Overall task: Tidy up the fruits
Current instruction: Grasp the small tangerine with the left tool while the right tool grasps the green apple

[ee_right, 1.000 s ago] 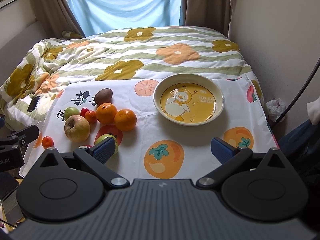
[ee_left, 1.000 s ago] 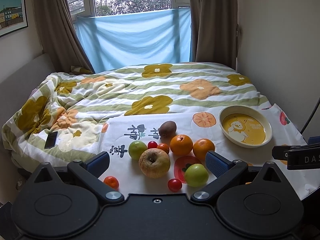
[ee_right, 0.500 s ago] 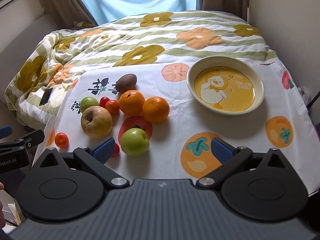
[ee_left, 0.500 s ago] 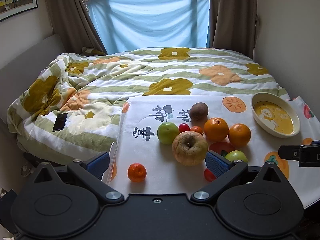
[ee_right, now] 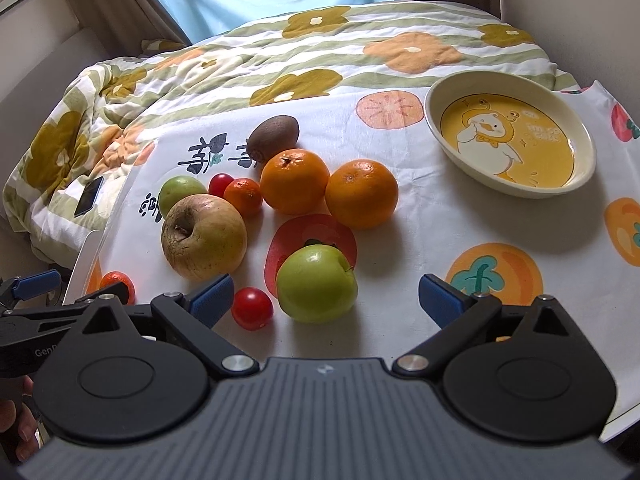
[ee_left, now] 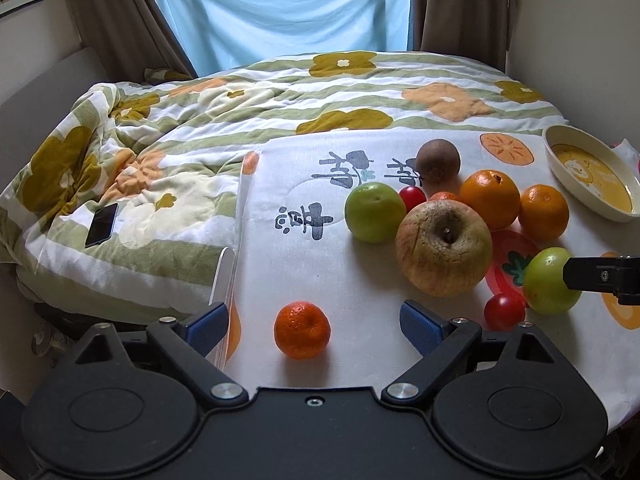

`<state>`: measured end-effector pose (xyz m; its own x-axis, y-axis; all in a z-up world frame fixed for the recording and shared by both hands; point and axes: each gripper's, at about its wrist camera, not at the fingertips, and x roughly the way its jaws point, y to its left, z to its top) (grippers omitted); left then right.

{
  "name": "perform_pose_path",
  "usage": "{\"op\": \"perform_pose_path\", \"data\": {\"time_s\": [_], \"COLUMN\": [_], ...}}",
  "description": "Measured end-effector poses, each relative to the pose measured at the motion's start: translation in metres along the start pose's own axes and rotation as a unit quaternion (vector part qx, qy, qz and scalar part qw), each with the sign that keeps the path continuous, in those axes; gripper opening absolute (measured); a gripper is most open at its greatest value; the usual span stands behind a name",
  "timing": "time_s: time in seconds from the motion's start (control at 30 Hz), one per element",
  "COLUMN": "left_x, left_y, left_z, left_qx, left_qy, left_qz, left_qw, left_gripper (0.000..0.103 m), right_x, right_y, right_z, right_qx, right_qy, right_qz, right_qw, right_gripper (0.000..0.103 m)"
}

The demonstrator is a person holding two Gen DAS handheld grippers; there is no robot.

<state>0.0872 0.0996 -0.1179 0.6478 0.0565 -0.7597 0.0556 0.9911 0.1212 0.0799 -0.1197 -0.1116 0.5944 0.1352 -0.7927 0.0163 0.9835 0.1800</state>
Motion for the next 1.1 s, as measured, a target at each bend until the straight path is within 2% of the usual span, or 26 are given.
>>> {"op": "perform_pose_path", "data": {"time_s": [0.33, 0.47, 0.53, 0.6, 0.63, 0.83, 1.1], "left_x": [0.027, 0.031, 0.034, 0.037, 0.037, 0.036, 0.029], "left_y": [0.007, 0.005, 0.004, 0.004, 0.003, 0.010, 0.008], "left_z": [-0.010, -0.011, -0.012, -0.012, -0.012, -0.013, -0.020], "left_qx": [0.011, 0.019, 0.019, 0.022, 0.027, 0.026, 0.025], "left_qy": [0.023, 0.023, 0.028, 0.031, 0.029, 0.028, 0.029], "left_qz": [-0.006, -0.009, -0.012, -0.006, 0.001, -0.010, -0.018], "left_qw": [0.9997, 0.9995, 0.9994, 0.9993, 0.9992, 0.9992, 0.9991], "left_gripper": [0.074, 0.071, 0.057, 0.050, 0.042, 0.041, 0.040], "right_x": [0.023, 0.027, 0.029, 0.031, 0.033, 0.042, 0.046], "right_y": [0.002, 0.003, 0.002, 0.001, 0.000, -0.001, 0.000], "right_z": [-0.005, -0.007, -0.007, -0.008, -0.008, -0.010, -0.009], "right_qx": [0.028, 0.037, 0.041, 0.048, 0.051, 0.061, 0.063], "right_qy": [0.009, 0.010, 0.010, 0.012, 0.015, 0.027, 0.026], "right_qz": [-0.006, -0.006, -0.006, -0.007, -0.005, 0.000, 0.001], "right_qw": [1.000, 0.999, 0.999, 0.999, 0.999, 0.998, 0.998], "right_gripper": [0.103, 0.103, 0.103, 0.103, 0.103, 0.095, 0.091]}}
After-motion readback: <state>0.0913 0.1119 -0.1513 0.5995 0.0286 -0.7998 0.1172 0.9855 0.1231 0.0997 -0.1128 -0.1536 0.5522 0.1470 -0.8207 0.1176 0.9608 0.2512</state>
